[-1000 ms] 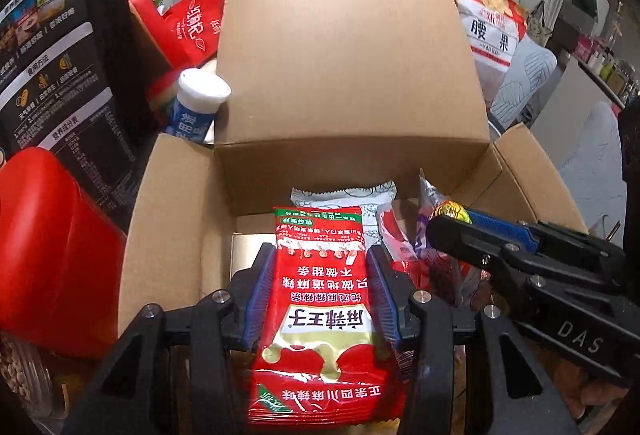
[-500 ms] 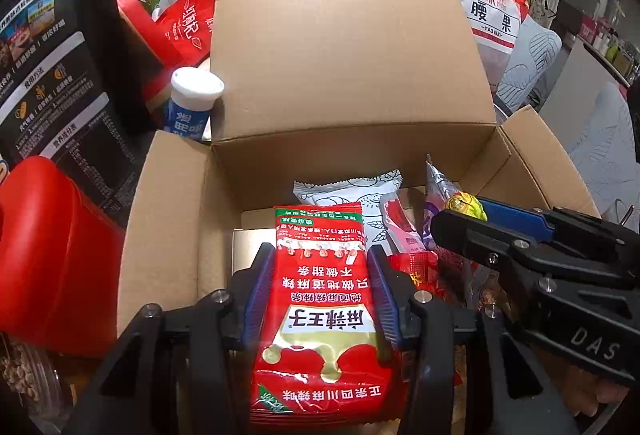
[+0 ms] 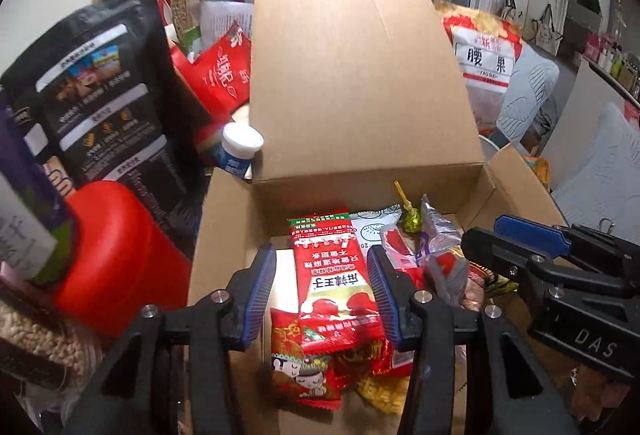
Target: Organize snacks
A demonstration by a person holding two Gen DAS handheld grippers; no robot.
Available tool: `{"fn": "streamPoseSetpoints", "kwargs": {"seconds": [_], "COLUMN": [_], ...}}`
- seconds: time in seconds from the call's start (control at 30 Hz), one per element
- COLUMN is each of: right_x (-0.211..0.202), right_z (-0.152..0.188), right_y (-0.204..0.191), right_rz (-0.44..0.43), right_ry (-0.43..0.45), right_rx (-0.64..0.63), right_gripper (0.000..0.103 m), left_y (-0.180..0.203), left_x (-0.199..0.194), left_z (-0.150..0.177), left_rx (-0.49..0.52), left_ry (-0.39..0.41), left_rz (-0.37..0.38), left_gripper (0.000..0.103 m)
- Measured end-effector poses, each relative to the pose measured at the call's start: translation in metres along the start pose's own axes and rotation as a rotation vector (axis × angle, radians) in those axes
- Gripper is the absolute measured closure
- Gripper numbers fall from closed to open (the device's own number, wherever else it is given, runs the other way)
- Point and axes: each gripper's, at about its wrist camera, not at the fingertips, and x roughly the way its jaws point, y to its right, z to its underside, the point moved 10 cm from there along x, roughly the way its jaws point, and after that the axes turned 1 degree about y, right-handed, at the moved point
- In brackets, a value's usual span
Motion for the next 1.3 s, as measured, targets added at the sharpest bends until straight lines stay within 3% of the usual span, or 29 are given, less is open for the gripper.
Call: {"fn": "streamPoseSetpoints", "kwargs": {"seconds": [0.73,1.0,1.03,1.1,1.23,1.3], "right_x": [-0.14,-0.191,-0.196,-0.207,-0.223,-0.23], "right_z": [0.004,0.018,0.019,0.024,0.035,0.041], "right_y": [-0.064,-0.089,-0.091,-0.095,-0.097,-0.098], "right_rz": [0.034,0.044,0.045,0.052,0.06,0.068], "right_ry": [0.201,0.278,0.289,0.309,0.334,0.346], "right_rx": [-0.119,-0.17,-0.174,-0.182,-0.174,-0.171], "right_gripper": [0.06,0.048,0.042,0.036,0.025,0.024], "left_y": [-0.001,0.005,0.006,0.006,0.003,0.004], "left_x": [-0.153,-0.203,-0.209,-0.218,-0.239,-0.245], "left_z": [0.0,0.012,0.014,0.017,0.027,0.033], "left_rx": [-0.011,-0.004,-0.003,-0.003,0.001,0.004], "left_ry": [0.198,0.257,0.261,0.273,0.307,0.303], "left_rz": [0.028,0.059,0.063,0.062,0.054,0.068], "left_gripper": [0.056,0.056,0.052,0.031,0.031,0.031]}}
